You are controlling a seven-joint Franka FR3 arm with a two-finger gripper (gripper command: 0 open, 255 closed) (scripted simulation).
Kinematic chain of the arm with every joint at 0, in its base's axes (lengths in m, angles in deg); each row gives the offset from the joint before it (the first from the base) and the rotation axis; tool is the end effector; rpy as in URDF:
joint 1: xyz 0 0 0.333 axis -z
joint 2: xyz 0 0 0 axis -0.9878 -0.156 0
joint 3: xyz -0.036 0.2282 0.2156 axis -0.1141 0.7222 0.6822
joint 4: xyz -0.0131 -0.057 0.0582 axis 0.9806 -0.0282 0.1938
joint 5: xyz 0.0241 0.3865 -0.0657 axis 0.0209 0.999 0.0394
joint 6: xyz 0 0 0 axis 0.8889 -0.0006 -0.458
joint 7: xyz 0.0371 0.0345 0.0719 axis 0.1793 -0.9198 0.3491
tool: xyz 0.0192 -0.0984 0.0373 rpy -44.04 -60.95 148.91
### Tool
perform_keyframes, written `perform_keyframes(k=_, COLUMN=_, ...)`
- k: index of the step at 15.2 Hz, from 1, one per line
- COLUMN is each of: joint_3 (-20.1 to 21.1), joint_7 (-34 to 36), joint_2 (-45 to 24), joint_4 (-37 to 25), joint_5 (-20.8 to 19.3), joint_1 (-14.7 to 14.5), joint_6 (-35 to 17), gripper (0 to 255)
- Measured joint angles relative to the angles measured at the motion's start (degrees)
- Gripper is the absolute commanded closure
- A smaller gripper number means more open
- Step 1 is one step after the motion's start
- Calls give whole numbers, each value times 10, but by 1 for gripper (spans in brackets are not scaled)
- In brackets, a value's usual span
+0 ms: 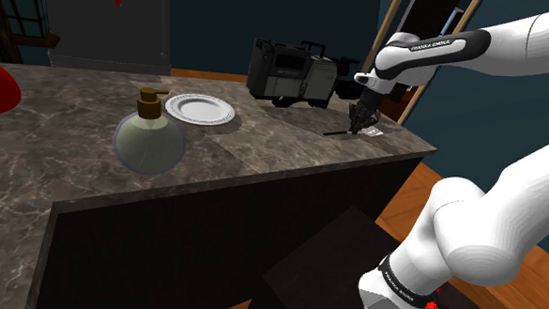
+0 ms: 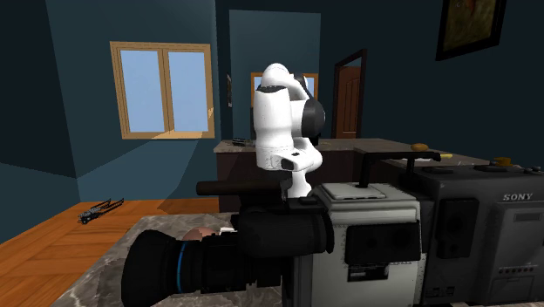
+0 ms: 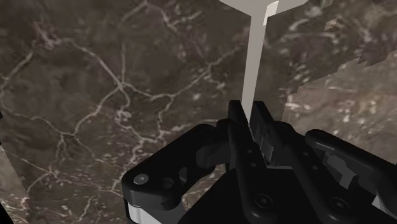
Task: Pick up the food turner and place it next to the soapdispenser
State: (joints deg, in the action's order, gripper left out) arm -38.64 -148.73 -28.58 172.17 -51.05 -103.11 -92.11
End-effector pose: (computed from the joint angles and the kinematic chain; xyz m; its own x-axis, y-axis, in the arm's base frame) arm 0.3957 -0.2761 0.4280 0.2744 0.9593 0.0665 0.9614 -0.2750 -0.0004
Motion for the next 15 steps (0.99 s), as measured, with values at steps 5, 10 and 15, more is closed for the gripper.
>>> perform_keyframes(k=5, joint_3=14, joint_7=7, joint_2=15, joint_4=-20, joint_5=-6, joint_1=5, joint_6=32, gripper=255)
perform_keyframes(k=10, joint_3=29, joint_7=14, joint_2=27, joint_4=-50, joint_5=-8, joint_1=8, joint_6=73, gripper=255)
perform_keyframes(k=15, joint_3=41, joint_7=18, joint_2=37, joint_4=-80, joint_5=-9, joint_1=10, joint_6=112, gripper=255)
